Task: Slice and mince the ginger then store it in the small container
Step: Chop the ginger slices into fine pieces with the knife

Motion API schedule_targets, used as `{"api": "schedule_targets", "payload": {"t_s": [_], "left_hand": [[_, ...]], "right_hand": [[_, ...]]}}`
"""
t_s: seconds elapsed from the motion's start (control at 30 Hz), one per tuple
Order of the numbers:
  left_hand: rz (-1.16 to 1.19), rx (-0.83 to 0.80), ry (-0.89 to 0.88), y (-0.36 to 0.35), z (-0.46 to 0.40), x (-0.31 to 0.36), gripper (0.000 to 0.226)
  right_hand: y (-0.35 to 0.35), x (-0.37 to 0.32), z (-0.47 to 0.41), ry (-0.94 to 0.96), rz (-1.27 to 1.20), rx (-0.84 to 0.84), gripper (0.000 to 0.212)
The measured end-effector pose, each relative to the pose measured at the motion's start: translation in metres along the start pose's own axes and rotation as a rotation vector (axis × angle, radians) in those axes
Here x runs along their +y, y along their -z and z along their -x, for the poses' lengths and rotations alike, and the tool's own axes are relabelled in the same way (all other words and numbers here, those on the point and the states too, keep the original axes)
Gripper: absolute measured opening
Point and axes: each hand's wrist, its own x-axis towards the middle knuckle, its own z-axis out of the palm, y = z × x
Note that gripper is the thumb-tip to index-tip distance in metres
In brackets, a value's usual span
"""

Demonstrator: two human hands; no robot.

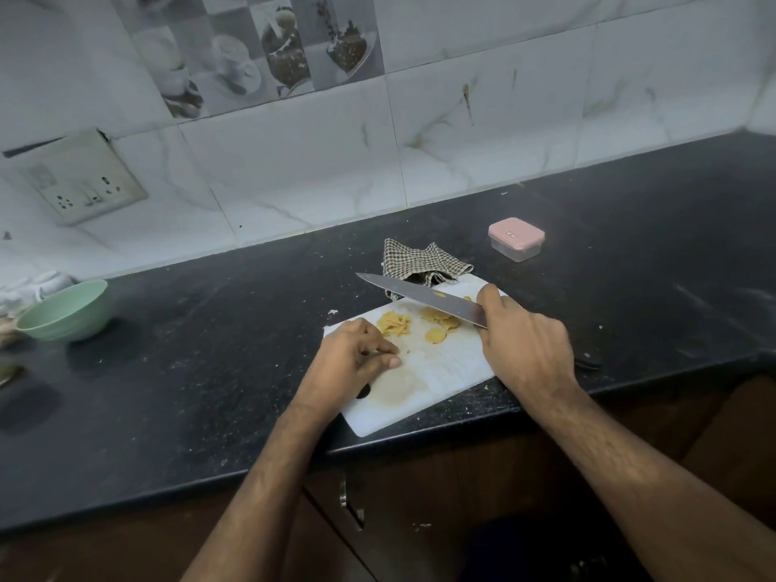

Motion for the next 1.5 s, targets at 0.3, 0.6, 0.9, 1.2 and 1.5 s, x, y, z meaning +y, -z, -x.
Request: {"api": "schedule_targets", "payload": {"t_s": [0.3,0.6,0.9,1.2,1.5], "left_hand": [[-0.168,0.09,-0.05,0.0,-0.017,0.007,0.009],[-0.159,0.255,0.011,-0.01,-0.033,0.012,0.01],[-0.301,0.085,-0.073,-0.043,-0.028,0.04,0.028],[-0.228,0.108,0.007,-0.045,-0.031,0.046,0.027],[-0.176,0.11,0.064,-0.042,-0.026,0.048,0.049]], "right_hand": [[0.001,-0.002,0.001,0.027,-0.015,-0.01,0.018],[-0.001,-0.003,0.0,0.021,-0.012,0.002,0.017],[-0.001,-0.004,0.0,0.026,0.023,0.009,0.018],[-0.002,-0.001,-0.002,0.026,-0.004,-0.003,0.018],[0.0,-0.002,-0.002,0.033,0.007,-0.017,0.015]]}}
